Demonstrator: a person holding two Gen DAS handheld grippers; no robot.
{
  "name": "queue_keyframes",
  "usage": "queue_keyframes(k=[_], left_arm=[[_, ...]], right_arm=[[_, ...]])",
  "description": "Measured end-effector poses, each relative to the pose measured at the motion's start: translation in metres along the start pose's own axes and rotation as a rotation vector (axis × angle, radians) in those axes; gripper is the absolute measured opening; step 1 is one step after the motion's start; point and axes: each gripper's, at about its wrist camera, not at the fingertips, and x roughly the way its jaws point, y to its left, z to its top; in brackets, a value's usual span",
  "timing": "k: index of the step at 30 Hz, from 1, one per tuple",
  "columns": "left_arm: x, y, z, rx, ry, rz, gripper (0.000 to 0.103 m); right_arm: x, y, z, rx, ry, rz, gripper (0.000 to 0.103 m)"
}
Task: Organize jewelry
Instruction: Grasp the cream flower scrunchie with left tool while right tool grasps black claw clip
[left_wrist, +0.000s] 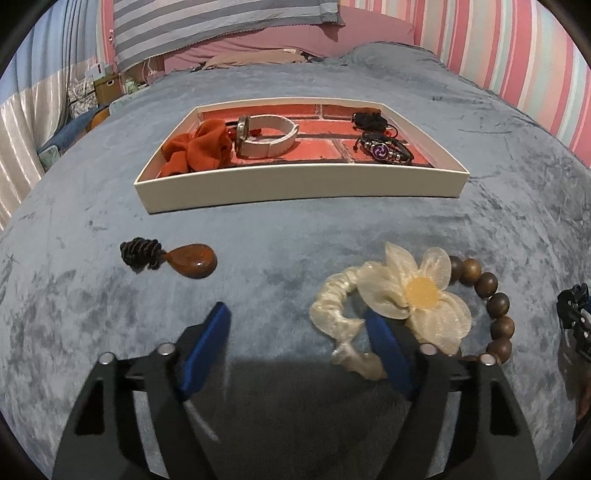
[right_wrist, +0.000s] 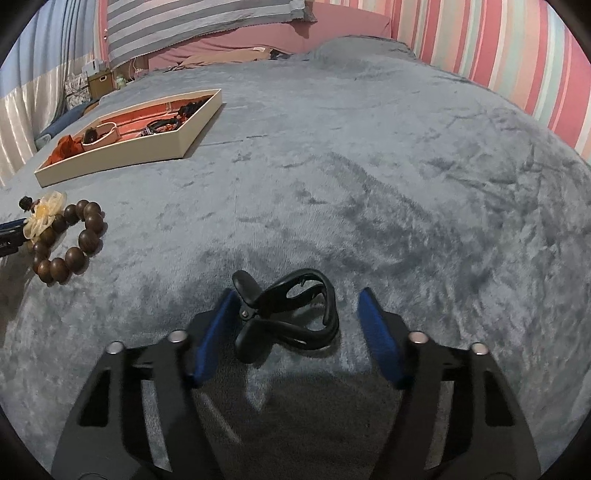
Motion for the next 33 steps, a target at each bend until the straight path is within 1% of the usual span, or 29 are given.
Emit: queue_keyframes(k=[4,6,7,11,13,16,18,21,26,33], left_arm=[[-0.002,-0.002,-0.001,0.009,-0.020,-0.003,0.054],[-0.001,-0.001,-0.002,0.003,-0.026,-0.009,0.050],[-0.002,0.000,-0.002,0.001,-0.028,-0.014,0.045],[-0.003,0.002,-0.002,-0.006,-0.034,-0.034,0.032],[-0.004,0.002,-0.003,-0.005,-0.037,-0.045,0.021],[-0.005,0.004,-0.003,-0.017,-0.042,-0.057,0.014],[-0.007,0.008,-0.003,-0.032,-0.046,-0.065,0.011],[-0.009,0.011,-0.003,-0.047,-0.055,-0.081,0.009],[-0.019,0.012,-0.002,-0.031,-0.085,-0.067,0.008],[-0.030,0.014,0.008,-0.015,-0.114,-0.070,0.008]], right_arm=[[0.001,-0.001,-0.001,0.002,0.004,0.015,0.049],[0.001,0.000,-0.001,-0.006,0.005,0.013,0.049],[0.001,0.001,-0.001,-0.008,0.004,0.012,0.049],[0.001,0.001,-0.001,-0.005,0.003,0.014,0.049],[0.001,0.001,-0.001,-0.006,0.002,0.014,0.049],[0.001,0.002,-0.002,-0.005,0.000,0.015,0.049],[0.000,0.002,-0.002,-0.005,-0.001,0.015,0.049],[-0.002,0.002,-0.001,-0.005,-0.007,0.014,0.049],[-0.008,0.000,0.003,0.007,-0.024,0.017,0.049],[-0.014,0.010,0.023,0.016,-0.057,0.035,0.049]])
